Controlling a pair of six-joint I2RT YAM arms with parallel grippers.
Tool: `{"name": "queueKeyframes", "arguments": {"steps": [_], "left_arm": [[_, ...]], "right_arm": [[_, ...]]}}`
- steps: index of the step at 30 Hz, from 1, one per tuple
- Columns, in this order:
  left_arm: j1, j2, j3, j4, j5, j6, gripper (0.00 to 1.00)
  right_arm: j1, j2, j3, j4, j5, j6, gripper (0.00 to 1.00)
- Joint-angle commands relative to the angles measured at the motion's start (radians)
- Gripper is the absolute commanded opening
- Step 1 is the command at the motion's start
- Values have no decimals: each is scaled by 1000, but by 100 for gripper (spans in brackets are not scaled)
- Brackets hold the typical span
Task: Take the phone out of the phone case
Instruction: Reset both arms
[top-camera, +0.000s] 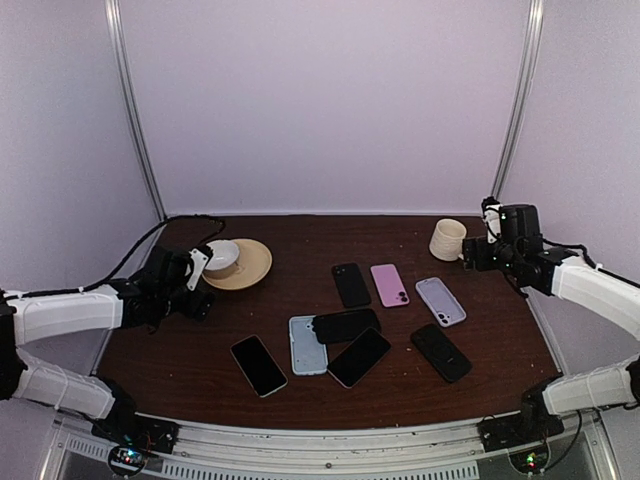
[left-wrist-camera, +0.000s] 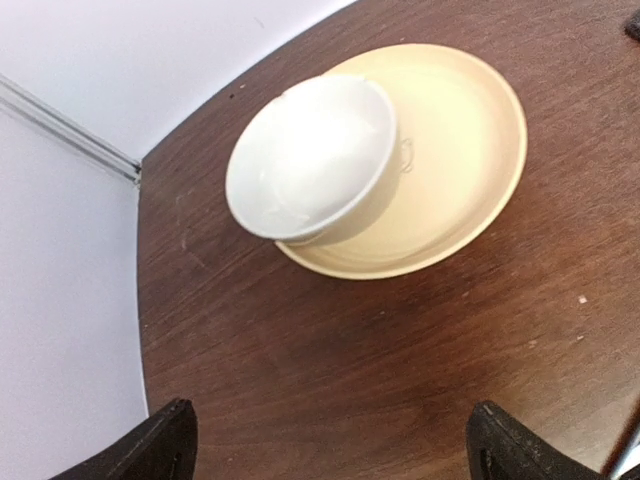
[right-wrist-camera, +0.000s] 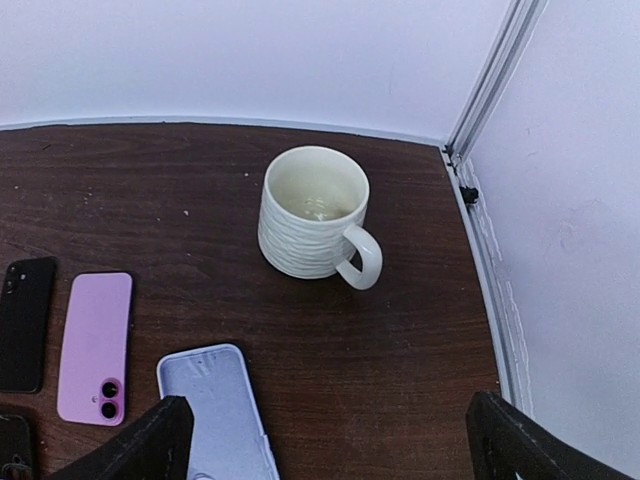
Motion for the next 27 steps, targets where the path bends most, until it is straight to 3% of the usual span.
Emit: {"name": "queueKeyframes", "arguments": {"steps": [1, 6, 14, 21, 24, 27], "left_arm": [[100, -54, -103, 255, -20, 74, 97], [212, -46, -191, 405, 22, 43, 98], [307, 105, -260, 675, 138, 32, 97], [341, 213, -252, 850, 235, 79, 98], [362, 273, -260, 952, 254, 98, 97], [415, 274, -257, 935, 304, 44, 98]], "right_arm": [[-67, 42, -22, 71, -43, 2, 100], [-103, 71, -136, 241, 70, -2, 99], [-108, 149, -505, 1028, 97, -165, 99], [-125, 245, -456, 1065, 11, -195, 99], [-151, 349, -468, 1199, 2, -185, 100], [-180, 416, -477, 1278, -32, -162, 99]]}}
